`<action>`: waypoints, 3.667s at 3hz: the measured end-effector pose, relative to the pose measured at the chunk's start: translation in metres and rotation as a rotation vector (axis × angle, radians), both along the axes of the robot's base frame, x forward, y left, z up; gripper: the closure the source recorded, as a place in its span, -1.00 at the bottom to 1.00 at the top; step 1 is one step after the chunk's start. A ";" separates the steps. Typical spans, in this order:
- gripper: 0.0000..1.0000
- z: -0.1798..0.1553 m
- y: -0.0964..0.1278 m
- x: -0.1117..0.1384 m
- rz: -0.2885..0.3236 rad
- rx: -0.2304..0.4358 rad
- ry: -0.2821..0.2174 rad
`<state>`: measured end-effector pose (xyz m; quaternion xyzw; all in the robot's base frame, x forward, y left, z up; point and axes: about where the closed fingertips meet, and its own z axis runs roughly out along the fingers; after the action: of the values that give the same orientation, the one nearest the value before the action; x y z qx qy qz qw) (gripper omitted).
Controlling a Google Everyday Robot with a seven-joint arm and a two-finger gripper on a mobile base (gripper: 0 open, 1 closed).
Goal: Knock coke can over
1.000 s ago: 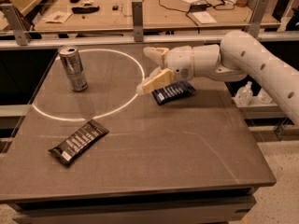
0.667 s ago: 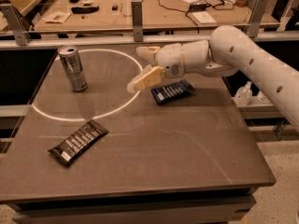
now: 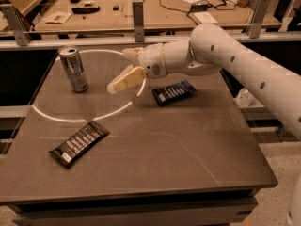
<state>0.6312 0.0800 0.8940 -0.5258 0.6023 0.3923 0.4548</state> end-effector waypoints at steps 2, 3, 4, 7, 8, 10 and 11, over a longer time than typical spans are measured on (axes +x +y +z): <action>-1.00 0.003 0.049 0.006 0.019 0.034 -0.001; -1.00 0.003 0.069 0.010 0.019 0.042 -0.005; -1.00 0.000 0.083 0.019 0.010 0.050 -0.004; -1.00 -0.010 0.113 0.023 0.011 0.101 0.031; -1.00 -0.008 0.153 0.040 0.025 0.156 0.022; -0.63 -0.008 0.156 0.038 0.030 0.156 0.023; -0.17 -0.008 0.159 0.037 0.034 0.157 0.024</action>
Offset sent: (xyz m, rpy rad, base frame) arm 0.0122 0.0712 0.0079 0.0304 -0.0162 0.0073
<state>0.6683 0.2390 0.8865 -0.4940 0.5662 0.4521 0.4807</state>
